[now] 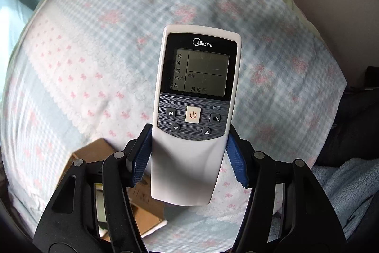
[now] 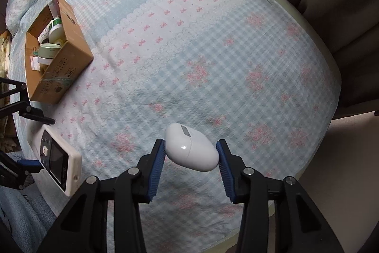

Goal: Organize rigid objects

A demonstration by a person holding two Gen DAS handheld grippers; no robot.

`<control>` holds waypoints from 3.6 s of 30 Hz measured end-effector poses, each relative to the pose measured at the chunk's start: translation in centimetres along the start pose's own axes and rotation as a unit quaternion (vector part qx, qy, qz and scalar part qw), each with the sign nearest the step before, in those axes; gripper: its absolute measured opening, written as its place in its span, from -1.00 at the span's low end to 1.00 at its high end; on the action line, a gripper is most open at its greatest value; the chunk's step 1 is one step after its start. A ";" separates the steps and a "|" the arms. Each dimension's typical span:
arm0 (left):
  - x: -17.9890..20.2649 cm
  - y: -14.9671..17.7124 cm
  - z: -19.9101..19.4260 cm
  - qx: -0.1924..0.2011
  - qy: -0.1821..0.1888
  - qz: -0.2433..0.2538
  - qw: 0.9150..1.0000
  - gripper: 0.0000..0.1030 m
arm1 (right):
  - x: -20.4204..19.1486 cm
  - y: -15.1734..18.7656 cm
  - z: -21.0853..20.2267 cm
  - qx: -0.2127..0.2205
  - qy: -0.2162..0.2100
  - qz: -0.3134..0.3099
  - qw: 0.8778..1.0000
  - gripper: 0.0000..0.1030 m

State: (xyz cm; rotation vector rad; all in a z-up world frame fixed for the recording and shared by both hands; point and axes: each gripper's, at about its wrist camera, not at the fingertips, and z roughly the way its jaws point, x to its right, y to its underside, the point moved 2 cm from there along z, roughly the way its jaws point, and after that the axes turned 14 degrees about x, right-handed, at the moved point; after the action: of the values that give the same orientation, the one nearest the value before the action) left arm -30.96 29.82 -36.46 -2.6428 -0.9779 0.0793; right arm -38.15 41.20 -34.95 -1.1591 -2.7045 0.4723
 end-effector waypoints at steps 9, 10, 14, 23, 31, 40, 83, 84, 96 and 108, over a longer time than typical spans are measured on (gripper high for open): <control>-6.3 8.2 -7.1 0.029 -0.028 -0.052 0.998 0.10 | -8.2 -4.2 -2.9 -0.007 -0.023 0.008 1.000 -0.23; -7.0 9.2 -7.9 0.031 -0.032 -0.050 0.998 0.10 | -9.3 -5.0 -3.5 -0.005 -0.027 0.012 1.000 -0.23; -10.0 13.3 -10.8 0.031 -0.036 -0.041 0.998 0.10 | -13.9 -8.2 -5.4 0.005 -0.032 0.029 0.999 -0.23; -19.1 22.4 -16.5 0.029 -0.061 -0.028 0.997 0.10 | -24.2 -15.1 -5.8 0.025 -0.042 0.078 0.996 -0.23; -24.9 27.2 -14.7 0.020 -0.062 -0.037 0.997 0.10 | -29.3 -17.3 -1.6 0.011 -0.053 0.128 0.990 -0.23; -26.7 30.4 -9.4 0.018 -0.040 -0.042 0.998 0.10 | -31.4 -14.2 5.8 -0.049 -0.046 0.181 0.981 -0.23; -25.7 29.9 -9.7 0.042 -0.025 -0.102 0.994 1.00 | -32.7 -10.2 9.3 -0.089 -0.036 0.236 0.967 1.00; -25.5 29.8 -10.3 0.045 -0.028 -0.103 0.993 1.00 | -32.7 -10.3 8.9 -0.086 -0.037 0.237 0.967 1.00; -21.4 26.7 -23.6 0.124 -0.095 -0.149 0.976 1.00 | -34.8 -13.5 -2.3 0.013 0.000 0.252 0.968 1.00; -11.5 26.0 -42.5 0.310 -0.202 -0.307 0.877 1.00 | -34.4 -11.1 -25.7 0.236 0.127 0.321 0.909 1.00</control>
State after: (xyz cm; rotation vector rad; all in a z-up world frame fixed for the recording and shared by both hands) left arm -16.65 -8.02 -5.10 -1.6724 -1.5633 0.6878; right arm -15.16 14.71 -7.80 -1.7710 -1.7906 0.9180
